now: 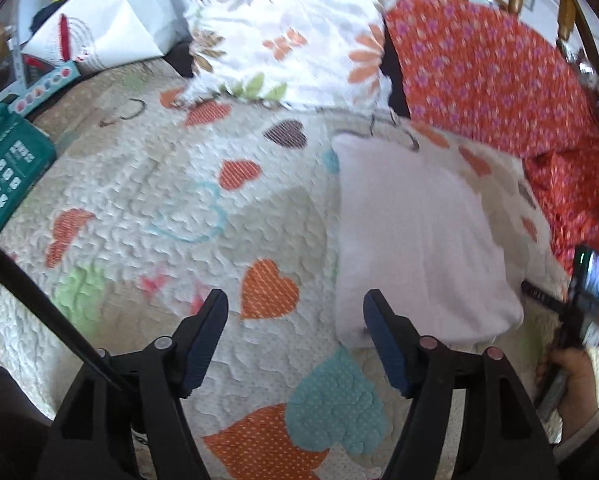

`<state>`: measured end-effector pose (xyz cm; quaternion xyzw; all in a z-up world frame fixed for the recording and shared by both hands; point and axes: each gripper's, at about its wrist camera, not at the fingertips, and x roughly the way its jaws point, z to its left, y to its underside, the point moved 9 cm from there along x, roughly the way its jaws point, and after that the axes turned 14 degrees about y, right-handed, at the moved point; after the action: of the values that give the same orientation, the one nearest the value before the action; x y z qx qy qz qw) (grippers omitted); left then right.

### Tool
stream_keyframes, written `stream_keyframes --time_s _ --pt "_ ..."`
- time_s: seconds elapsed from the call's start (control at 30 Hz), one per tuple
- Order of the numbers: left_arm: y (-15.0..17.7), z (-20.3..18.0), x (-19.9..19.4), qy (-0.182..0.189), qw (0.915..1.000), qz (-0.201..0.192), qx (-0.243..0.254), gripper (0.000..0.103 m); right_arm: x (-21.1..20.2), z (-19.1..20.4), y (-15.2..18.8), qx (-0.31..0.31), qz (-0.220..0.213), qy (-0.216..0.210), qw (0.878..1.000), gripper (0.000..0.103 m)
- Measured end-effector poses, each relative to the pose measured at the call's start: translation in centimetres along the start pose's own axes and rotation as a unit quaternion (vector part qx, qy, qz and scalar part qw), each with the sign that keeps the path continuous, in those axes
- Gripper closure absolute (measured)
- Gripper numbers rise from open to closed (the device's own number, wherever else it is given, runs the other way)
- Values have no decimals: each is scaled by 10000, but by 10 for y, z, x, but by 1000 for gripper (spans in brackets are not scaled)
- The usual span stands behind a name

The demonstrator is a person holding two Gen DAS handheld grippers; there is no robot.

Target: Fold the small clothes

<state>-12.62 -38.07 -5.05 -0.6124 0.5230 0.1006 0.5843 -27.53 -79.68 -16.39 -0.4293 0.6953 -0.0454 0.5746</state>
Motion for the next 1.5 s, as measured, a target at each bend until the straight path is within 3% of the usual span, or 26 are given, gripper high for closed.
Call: stream_keyframes --time_s 0.07,0.27,0.3,0.37,0.5,0.63,1.07,1.33,1.5 --pt "-7 7 -11 -42 9999 -152 -66 31 3 -3 4 283 4 -288 9992 0" --pt "-28 30 -48 -360 9967 -700 -205 24 -1 -2 5 307 -107 -286 9991 0" --pt "-33 33 -59 -478 9948 -885 -169 22 -1 -2 5 311 -106 -290 9990 0" --pt "-43 35 -81 -819 9877 -1329 21 6 2 -2 3 288 -109 -260 9992 0" --pt "-59 21 -113 -1040 9756 -1895 392 0 1 -2 5 293 -112 -263 9992 0" --pt "-61 6 -122 -510 9816 -1794 411 0 1 -2 5 296 -110 -267 9991 0" --pt "-52 9 -148 -1159 9733 -1927 451 0 0 -2 5 297 -109 -273 9991 0" --pt "-51 -8 -147 -885 9760 -1937 456 0 0 -2 5 297 -109 -276 9991 0" --pt "-50 -9 -138 -781 9825 -1682 190 0 0 -2 5 298 -108 -278 9991 0"
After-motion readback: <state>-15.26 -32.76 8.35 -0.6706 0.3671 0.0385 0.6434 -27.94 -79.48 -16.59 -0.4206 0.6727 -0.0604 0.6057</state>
